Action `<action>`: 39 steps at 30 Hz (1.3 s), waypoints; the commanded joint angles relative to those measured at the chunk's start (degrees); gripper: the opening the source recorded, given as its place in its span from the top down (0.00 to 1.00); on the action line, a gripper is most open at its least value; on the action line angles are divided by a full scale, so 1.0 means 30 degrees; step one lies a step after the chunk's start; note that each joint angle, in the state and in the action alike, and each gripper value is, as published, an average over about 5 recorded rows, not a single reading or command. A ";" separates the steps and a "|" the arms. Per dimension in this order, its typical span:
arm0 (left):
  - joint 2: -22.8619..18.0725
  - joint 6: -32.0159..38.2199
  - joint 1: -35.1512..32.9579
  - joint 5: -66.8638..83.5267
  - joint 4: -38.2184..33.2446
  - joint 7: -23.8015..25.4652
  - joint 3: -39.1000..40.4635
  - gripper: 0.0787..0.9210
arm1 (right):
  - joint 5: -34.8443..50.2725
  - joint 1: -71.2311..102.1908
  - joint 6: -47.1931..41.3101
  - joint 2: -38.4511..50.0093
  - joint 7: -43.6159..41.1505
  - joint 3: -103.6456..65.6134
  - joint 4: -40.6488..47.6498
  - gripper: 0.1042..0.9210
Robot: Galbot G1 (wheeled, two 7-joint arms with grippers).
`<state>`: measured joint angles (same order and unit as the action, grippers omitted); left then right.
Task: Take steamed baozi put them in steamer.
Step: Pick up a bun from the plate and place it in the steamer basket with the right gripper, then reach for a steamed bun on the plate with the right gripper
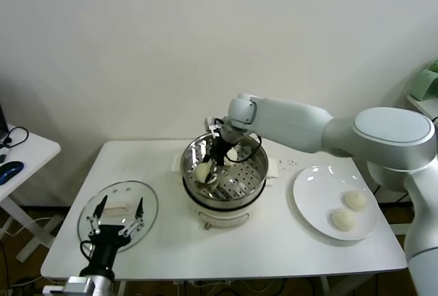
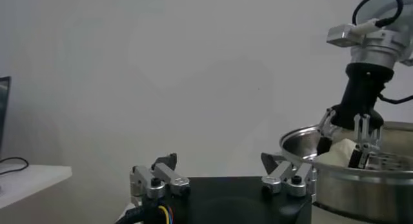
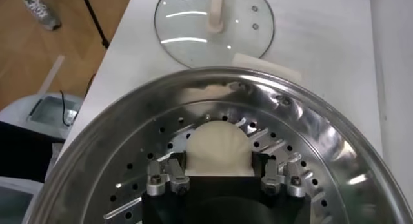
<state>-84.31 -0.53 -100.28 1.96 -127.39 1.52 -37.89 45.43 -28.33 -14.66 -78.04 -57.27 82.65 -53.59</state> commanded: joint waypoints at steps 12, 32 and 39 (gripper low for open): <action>0.0016 0.0036 -0.0299 0.0136 0.0007 -0.0050 -0.0121 0.12 | -0.0978 0.0323 0.0107 0.0052 0.0054 -0.0398 -0.0037 0.21; 0.0209 -0.0271 0.0045 0.0458 0.0273 -0.0205 -0.0105 0.12 | -0.1577 -0.6455 0.1832 0.7713 -0.3171 0.1148 -0.6078 0.12; 0.0329 -0.0790 0.0552 0.1262 0.0208 -0.0423 -0.0392 0.12 | -0.5711 -0.6289 0.2605 1.2574 -0.4453 0.0847 -0.7678 0.12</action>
<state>-83.68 -1.72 -99.73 3.69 -126.77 0.64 -38.44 38.82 -42.33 -10.01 -58.64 -65.82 84.07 -68.17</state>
